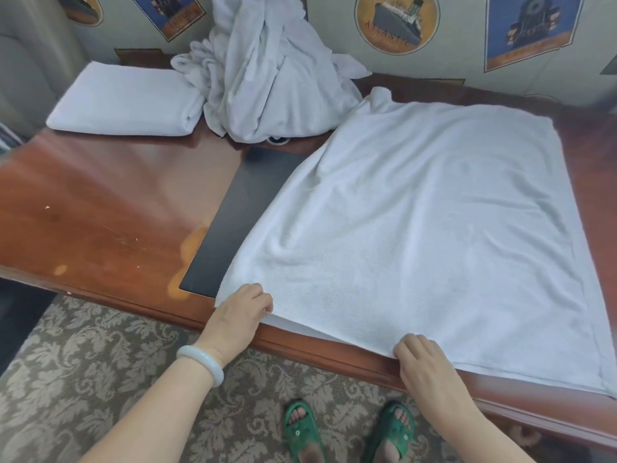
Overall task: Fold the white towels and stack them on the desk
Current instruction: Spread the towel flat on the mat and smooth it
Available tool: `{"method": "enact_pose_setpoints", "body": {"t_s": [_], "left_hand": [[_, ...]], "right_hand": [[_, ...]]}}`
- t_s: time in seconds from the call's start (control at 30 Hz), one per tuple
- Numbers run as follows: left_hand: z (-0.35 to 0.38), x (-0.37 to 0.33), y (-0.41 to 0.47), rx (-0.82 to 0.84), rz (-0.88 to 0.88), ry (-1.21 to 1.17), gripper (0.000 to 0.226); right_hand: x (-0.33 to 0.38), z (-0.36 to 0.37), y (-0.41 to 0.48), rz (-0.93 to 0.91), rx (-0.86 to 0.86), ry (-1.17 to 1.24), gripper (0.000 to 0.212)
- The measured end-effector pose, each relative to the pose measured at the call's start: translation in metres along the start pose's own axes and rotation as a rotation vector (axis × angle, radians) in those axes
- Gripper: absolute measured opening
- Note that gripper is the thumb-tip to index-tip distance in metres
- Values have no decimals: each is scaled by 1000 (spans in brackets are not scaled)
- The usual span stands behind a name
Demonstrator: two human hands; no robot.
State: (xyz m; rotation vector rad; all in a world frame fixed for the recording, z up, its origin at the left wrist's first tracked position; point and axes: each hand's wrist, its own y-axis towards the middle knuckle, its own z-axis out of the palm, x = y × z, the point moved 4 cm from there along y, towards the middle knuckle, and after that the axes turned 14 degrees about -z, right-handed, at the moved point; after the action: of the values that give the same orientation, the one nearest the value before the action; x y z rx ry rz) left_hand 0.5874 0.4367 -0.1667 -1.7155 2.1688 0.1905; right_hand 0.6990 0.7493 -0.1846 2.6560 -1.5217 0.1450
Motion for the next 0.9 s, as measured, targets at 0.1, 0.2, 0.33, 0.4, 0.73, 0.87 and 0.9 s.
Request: {"method": "enact_pose_setpoints", "body": {"t_s": [0.1,0.2,0.33,0.4,0.73,0.87,0.9], "left_hand": [[-1,11,-1,106,-169,-162,17],[-7,25,-5,251,-290,-329,15],[-19,38,-5,242,-502,-367,13],[-21,27,4,167,-526,-198,13],[103,-241,52,208,309,110,51],[136,-251,63,154,388,256,58],[139,-248,63,132,401,273,59]], "right_hand": [[-1,0,3,35,-23,47,39],[-5,-3,1,74,-41,172,24],[-21,-7,-2,318,-98,504,15],[-38,-13,-3,478,-223,490,14],[-72,6,-27,668,-24,368,66],[-107,-26,-73,698,-244,433,29],[-114,-28,-88,674,-213,405,27]]}}
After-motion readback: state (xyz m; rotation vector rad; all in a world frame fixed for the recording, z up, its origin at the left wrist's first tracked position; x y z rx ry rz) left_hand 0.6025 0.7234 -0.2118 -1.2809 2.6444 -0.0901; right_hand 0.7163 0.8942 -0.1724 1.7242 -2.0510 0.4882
